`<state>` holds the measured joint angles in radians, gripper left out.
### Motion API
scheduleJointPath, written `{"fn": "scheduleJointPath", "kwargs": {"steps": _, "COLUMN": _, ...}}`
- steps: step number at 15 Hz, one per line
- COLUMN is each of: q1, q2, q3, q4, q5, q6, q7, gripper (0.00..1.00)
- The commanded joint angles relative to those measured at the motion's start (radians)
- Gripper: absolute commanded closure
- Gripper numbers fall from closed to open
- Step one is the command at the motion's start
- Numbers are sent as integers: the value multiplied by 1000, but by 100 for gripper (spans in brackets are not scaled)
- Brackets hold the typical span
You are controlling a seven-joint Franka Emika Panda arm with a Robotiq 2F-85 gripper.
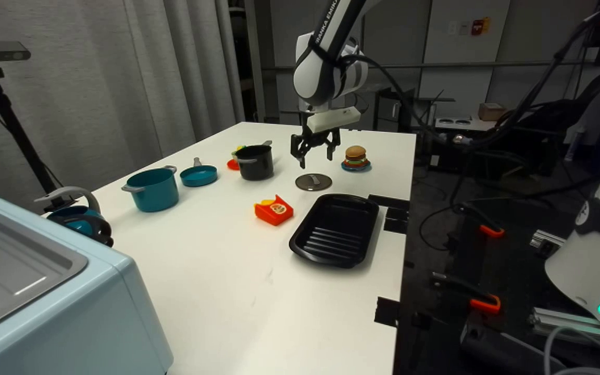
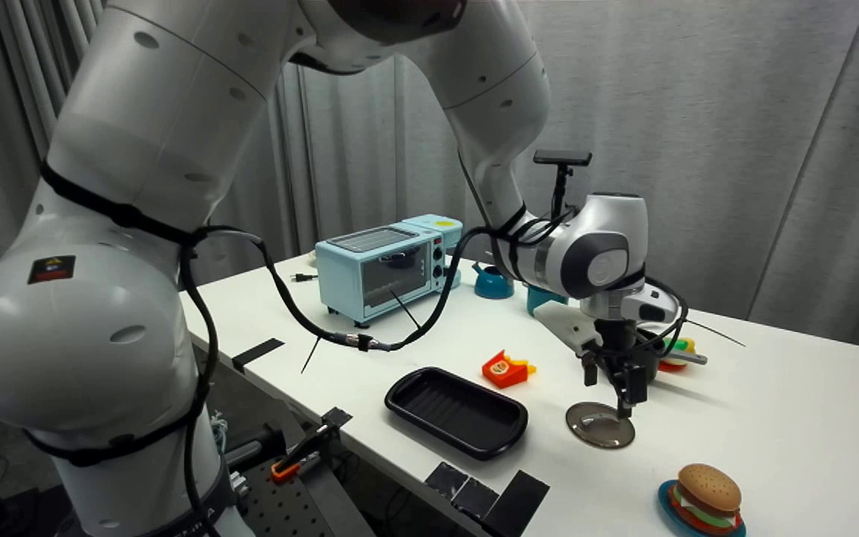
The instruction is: Cover the black pot with the lid on the table
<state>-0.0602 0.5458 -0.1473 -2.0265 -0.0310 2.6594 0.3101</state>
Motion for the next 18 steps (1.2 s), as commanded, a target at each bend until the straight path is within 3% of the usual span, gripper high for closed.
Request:
{"fn": "scheduleJointPath", "kwargs": {"steps": 1, "q1": 14, "q2": 77, "q3": -17, "q4": 79, "q5": 22, "q6": 2, "q7": 17, "gripper": 0}}
{"fn": "scheduleJointPath", "kwargs": {"steps": 6, "q1": 24, "q2": 130, "q3": -23, "q4": 107, "q5": 20, "q6": 5, "q7": 30, "gripper": 0}}
{"fn": "scheduleJointPath", "kwargs": {"steps": 7, "q1": 24, "q2": 137, "q3": -24, "q4": 112, "q5": 21, "q6": 3, "q7": 32, "gripper": 8}}
{"fn": "scheduleJointPath", "kwargs": {"steps": 8, "q1": 25, "q2": 143, "q3": -24, "q4": 116, "q5": 22, "q6": 1, "q7": 33, "gripper": 26}}
{"fn": "scheduleJointPath", "kwargs": {"steps": 11, "q1": 25, "q2": 156, "q3": -25, "q4": 130, "q5": 26, "q6": -2, "q7": 41, "gripper": 51}}
{"fn": "scheduleJointPath", "kwargs": {"steps": 15, "q1": 35, "q2": 156, "q3": -31, "q4": 133, "q5": 29, "q6": -5, "q7": 78, "gripper": 82}}
{"fn": "scheduleJointPath", "kwargs": {"steps": 18, "q1": 34, "q2": 155, "q3": -36, "q4": 139, "q5": 31, "q6": -9, "q7": 95, "gripper": 99}}
